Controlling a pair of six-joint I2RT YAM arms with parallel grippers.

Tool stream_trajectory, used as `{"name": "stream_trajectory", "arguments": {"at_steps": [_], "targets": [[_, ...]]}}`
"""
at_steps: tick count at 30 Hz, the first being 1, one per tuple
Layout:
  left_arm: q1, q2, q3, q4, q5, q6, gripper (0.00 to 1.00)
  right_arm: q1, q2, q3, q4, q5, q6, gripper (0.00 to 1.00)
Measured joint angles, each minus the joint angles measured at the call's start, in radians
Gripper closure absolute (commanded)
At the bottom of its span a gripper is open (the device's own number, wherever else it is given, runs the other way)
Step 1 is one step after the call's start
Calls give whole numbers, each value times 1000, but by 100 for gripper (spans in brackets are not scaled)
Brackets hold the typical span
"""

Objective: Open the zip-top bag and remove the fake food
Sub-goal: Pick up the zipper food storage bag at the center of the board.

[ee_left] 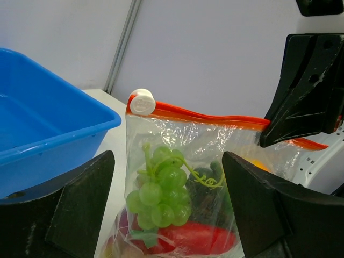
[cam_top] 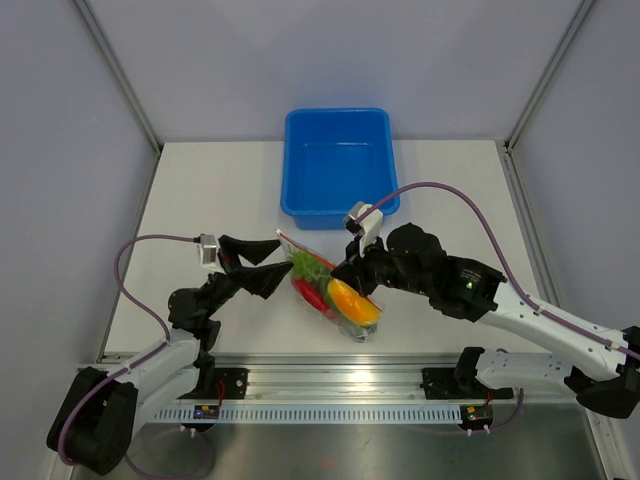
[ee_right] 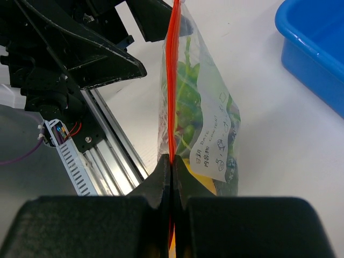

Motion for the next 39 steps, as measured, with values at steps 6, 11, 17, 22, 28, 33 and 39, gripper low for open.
{"name": "stream_trajectory", "arguments": {"at_steps": [6, 11, 17, 22, 28, 33, 39], "targets": [[0, 5, 0, 1, -2, 27, 17, 0, 0, -6, 11, -10, 3, 100], [0, 7, -1, 1, -16, 35, 15, 0, 0, -7, 14, -21, 4, 100], [0, 18, -5, 1, -38, 42, 15, 0, 0, -8, 15, -43, 5, 100], [0, 19, -6, 1, -56, 50, 25, 0, 0, -17, 16, -45, 7, 100], [-1, 11, -6, 1, -64, 47, 33, 0, 0, -20, 16, -45, 10, 100], [-1, 14, -6, 2, -62, 37, 30, 0, 0, -20, 16, -51, 12, 100], [-1, 78, 1, 1, -43, 23, 39, 0, 0, -20, 19, -68, 13, 100]]}}
